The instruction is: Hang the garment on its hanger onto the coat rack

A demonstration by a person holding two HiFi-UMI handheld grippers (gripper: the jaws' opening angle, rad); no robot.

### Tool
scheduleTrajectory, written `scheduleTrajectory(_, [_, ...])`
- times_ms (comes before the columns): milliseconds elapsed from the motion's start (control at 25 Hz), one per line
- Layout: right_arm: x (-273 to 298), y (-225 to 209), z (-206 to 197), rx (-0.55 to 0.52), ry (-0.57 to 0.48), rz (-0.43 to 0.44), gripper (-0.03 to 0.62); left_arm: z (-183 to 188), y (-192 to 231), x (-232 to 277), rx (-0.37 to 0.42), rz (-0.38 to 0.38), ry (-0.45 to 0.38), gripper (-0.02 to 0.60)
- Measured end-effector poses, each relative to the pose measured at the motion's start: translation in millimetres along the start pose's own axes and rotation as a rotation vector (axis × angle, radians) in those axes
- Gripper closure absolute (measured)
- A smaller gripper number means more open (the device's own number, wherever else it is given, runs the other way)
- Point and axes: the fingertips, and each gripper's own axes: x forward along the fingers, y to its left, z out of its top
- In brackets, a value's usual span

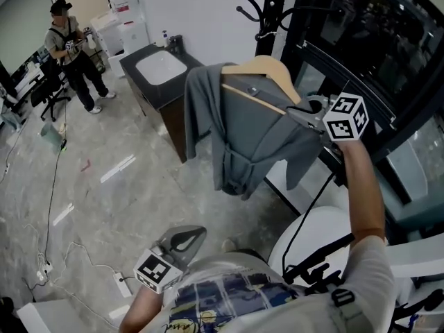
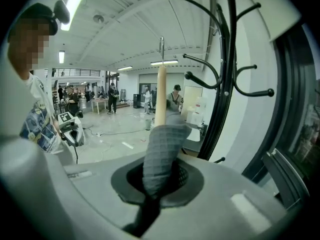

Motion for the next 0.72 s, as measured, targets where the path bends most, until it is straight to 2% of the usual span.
scheduleTrajectory(360, [46, -82, -17, 0.021, 0.055, 0.026, 0.586, 20, 36, 46, -0.018, 0.035, 0.009, 0.578])
scheduleTrajectory(720, [78, -112, -45, 0.042, 0.085, 0.046, 0.586, 21, 54, 63, -0.049, 0.061, 0.037, 0.579])
